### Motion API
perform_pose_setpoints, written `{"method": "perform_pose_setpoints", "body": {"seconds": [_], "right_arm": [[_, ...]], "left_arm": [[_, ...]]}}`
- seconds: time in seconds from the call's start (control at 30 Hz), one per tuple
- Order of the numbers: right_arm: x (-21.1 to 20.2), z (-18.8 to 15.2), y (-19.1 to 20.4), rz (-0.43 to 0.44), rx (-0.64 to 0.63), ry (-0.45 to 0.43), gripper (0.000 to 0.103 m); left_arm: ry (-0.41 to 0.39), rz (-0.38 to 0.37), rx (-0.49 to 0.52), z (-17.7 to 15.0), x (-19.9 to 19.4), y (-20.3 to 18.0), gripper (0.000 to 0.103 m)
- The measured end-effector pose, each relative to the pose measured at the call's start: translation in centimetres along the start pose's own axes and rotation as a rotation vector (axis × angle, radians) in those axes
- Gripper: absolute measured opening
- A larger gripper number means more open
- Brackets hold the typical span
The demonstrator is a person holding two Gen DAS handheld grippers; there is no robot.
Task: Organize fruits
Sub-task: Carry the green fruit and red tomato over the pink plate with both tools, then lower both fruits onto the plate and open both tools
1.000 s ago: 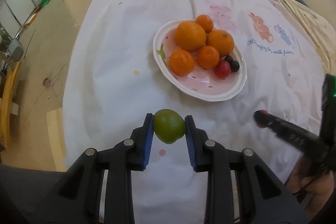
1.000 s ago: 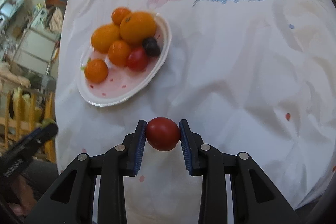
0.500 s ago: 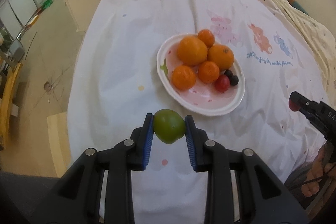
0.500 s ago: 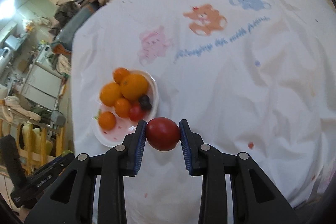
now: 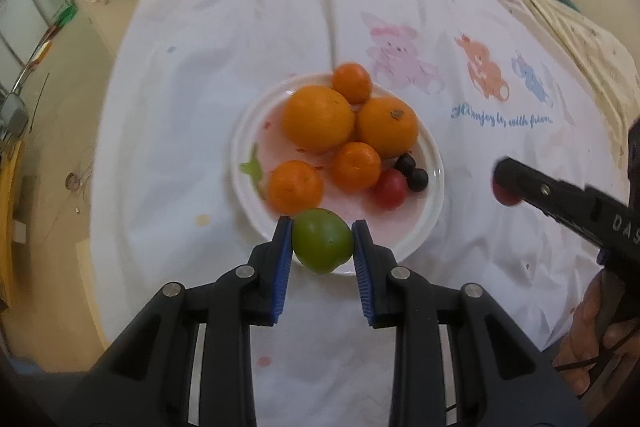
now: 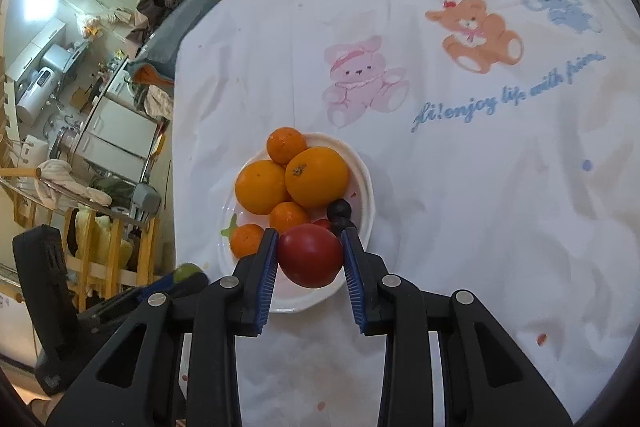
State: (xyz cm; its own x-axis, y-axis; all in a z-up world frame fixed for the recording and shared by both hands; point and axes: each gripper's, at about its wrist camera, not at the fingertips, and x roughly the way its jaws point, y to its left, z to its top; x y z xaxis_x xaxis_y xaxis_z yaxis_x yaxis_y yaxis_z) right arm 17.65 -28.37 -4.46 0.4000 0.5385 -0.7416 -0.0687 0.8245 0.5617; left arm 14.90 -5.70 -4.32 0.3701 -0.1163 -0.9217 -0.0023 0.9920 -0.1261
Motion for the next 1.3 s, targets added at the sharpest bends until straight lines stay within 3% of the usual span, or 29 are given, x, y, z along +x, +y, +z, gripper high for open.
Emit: {"method": "perform_pose_setpoints", "body": {"seconds": [0.23,0.5,1.13,1.3], "right_arm": [[3.3,1.5,-0.9,0.038,0.022,0.073,0.034],[7.0,2.1,-1.5,0.082,0.059,0.138,0.034],[8.8,2.0,-1.1,0.129,0.065,0.188,0.037],[8.4,2.2,-1.2,0.137,0.075,0.165,0.059]], "left_arm": [[0.067,-0.001,0.027,-0.2,3.6,-1.7,0.026],[0.074,-0.002,0.039,0.0,5.5,-2.1,0.026],[0.106,-0.013,0.03,0.3,6.8,-1.9,0.026],[0.099,0.009,0.028,0.3,6.9,-1.7,0.027]]}}
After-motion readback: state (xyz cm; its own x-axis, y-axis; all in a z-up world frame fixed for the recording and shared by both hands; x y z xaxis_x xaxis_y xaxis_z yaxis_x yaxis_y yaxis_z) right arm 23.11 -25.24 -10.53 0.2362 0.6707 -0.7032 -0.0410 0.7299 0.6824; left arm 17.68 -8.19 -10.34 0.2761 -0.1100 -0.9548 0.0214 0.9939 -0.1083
